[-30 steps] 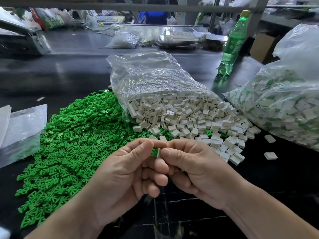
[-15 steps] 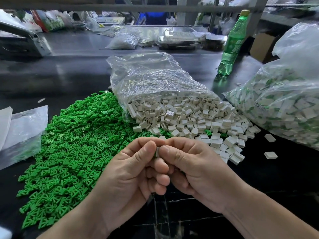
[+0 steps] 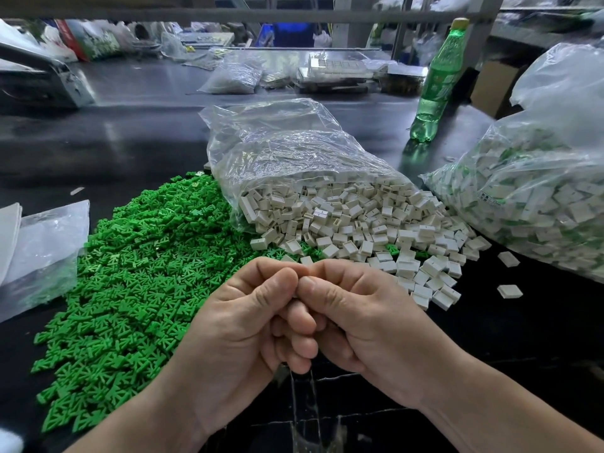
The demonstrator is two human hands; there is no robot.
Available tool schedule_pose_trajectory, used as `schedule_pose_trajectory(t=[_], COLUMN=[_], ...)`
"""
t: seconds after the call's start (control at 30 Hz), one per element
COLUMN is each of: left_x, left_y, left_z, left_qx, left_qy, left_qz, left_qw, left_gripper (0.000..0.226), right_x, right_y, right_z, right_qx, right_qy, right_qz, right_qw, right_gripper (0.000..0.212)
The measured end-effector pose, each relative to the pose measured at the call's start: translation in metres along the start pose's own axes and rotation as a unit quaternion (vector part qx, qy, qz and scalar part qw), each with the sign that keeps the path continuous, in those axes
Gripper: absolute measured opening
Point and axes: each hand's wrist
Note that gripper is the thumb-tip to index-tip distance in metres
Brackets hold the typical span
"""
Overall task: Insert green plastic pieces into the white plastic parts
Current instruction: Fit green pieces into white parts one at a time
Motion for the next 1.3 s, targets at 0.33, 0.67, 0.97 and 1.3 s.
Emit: schedule_pose_trajectory(t=[0.33, 0.67, 0.97, 1.3], left_x=[0.001, -0.001, -0.006, -0.014], left_y=[-0.001, -0.001, -0.004, -0.006], left_z=[0.0, -0.001, -0.014, -0.02], left_qx=[-0.008, 0.032, -0.016, -0.136], left_qy=[-0.006, -0.012, 0.402, 0.631], left_qz=[0.012, 0.036, 0.245, 0.317], left_qw=[1.0, 0.999, 0.882, 0.695], left_gripper=[0.035, 0.035, 0.015, 0.017], right_x=[0.0, 0.004, 0.002, 0.017], right_y=[0.0, 0.001, 0.004, 0.012], right_z=[0.003, 0.002, -0.002, -0.034], right_qx=[0.003, 0.008, -0.005, 0.02], right_qy=[-0.002, 0.036, 0.014, 0.295], right_qz=[-0.009, -0.026, 0.017, -0.041], right_qw=[1.0, 0.999, 1.0, 0.954], right_gripper=[0.02, 0.02, 0.021, 0.014])
Point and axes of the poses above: each hand's wrist, its own y-axis towards the middle knuckle, its own z-axis out of the palm, x = y × z, and after that the axes turned 6 degrees about -x, right-handed
